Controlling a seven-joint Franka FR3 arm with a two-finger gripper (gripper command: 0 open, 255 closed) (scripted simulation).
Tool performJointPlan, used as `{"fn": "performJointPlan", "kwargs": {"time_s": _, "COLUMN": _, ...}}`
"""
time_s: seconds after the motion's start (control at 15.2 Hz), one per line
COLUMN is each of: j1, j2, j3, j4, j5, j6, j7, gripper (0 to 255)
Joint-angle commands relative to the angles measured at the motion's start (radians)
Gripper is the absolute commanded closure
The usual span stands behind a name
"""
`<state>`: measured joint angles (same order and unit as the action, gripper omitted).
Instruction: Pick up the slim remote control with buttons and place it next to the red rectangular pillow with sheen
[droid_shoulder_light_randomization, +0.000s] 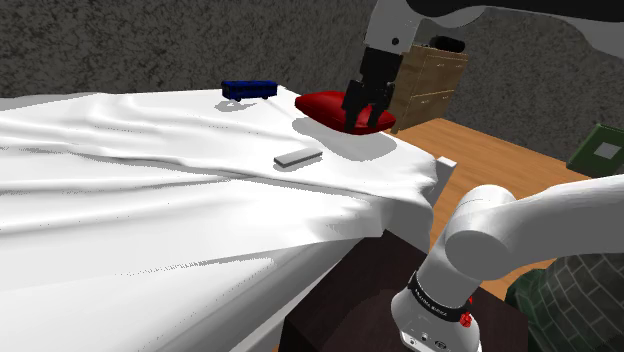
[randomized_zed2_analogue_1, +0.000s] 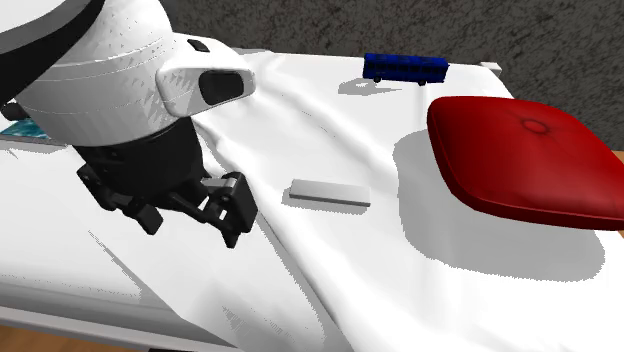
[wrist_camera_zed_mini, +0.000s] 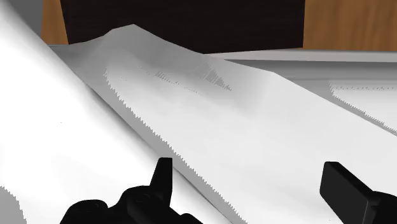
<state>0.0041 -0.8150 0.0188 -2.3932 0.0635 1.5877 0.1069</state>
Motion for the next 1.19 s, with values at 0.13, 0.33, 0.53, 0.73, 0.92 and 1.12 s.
{"fn": "performJointPlan", "kwargs": {"time_s": 0.13, "j1": 0.011, "j2": 0.019, "j3": -0.050, "j4": -0.025, "j5": -0.039, "j6": 0.042, "j7": -0.112, "gripper": 0}}
{"fn": "performJointPlan", "kwargs": {"time_s": 0.33, "j1": 0.028, "j2": 0.066, "j3": -0.125, "j4": -0.048, "j5": -0.095, "j6": 0.111, "j7": -0.277, "gripper": 0}}
{"fn": "performJointPlan", "kwargs": {"time_s": 0.53, "j1": 0.047, "j2": 0.134, "j3": -0.199, "j4": -0.052, "j5": -0.142, "j6": 0.184, "j7": -0.439, "gripper": 0}}
{"fn": "performJointPlan", "kwargs": {"time_s": 0.73, "j1": 0.070, "j2": 0.219, "j3": -0.270, "j4": -0.039, "j5": -0.177, "j6": 0.260, "j7": -0.600, "gripper": 0}}
{"fn": "performJointPlan", "kwargs": {"time_s": 0.92, "j1": 0.099, "j2": 0.320, "j3": -0.338, "j4": -0.008, "j5": -0.196, "j6": 0.335, "j7": -0.760, "gripper": 0}}
{"fn": "performJointPlan", "kwargs": {"time_s": 1.12, "j1": 0.132, "j2": 0.432, "j3": -0.399, "j4": 0.038, "j5": -0.195, "j6": 0.406, "j7": -0.923, "gripper": 0}}
